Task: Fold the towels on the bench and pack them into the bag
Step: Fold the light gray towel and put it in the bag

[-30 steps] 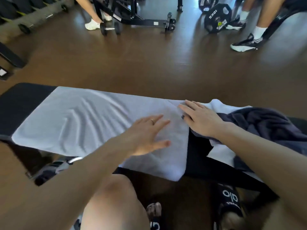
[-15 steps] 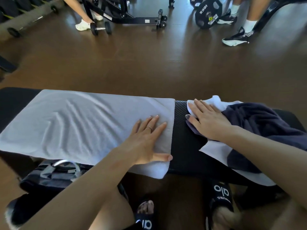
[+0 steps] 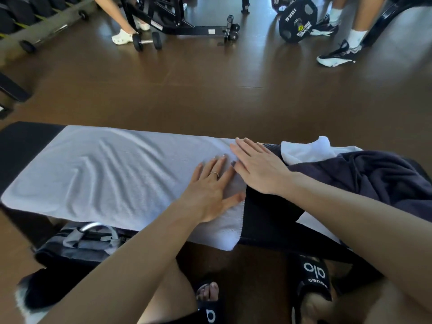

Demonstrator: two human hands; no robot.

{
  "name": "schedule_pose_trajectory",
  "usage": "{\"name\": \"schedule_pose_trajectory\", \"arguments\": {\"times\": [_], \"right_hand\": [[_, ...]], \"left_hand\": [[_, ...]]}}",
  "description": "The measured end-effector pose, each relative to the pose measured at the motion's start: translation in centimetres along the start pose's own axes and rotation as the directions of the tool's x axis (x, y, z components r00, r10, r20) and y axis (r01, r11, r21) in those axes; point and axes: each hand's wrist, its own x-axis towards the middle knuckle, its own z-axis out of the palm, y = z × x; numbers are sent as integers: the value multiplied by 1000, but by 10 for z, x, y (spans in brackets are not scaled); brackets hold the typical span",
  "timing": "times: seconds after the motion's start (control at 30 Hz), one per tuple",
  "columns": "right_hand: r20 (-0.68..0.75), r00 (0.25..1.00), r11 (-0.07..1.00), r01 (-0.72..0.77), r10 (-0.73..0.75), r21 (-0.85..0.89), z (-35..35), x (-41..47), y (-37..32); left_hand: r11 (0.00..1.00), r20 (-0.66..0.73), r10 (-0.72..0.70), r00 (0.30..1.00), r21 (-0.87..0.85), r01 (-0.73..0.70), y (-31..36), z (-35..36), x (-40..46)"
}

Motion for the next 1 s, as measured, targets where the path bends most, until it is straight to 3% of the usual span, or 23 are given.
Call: {"name": "schedule_pose_trajectory", "arguments": {"times": [0.17,0.27,0.47,0.57,0.63,0.7,0.77,0.9,1.0], "right_hand": [[109,989,994,-105,103,11,4,19,7],[80,984,987,-160,158,13,6,19,10],[20,992,990,-123,125,-70,9,20,1],[64,994,995,-82,87,-65,15,20,-6],[81,987,990,-133,137,-46,16,20,-8],[-4,983,981,-182,182,-70,15,17,-16],[-36,992,989,-125,122,-78,11,16,-42],[123,992,995,15,-27,101,16,21,-117],[118,992,997,40,-48,66,30,22,-136]], "left_hand": [[1000,-8,-25,1000,2,25,-8,1,-3],[999,11,-24,1000,34,23,-11,2,-8],[997,57,-71,996,28,69,-10,3,-14],[998,79,-65,995,29,63,-10,2,-14],[997,62,-71,996,-18,72,-21,-3,-19],[987,7,-144,990,-75,144,-45,-10,-27],[966,-17,-253,967,-54,252,-78,-16,-35],[877,16,-481,877,-17,481,-140,-14,-59],[848,-31,-529,848,-52,528,-167,1,-77]]}}
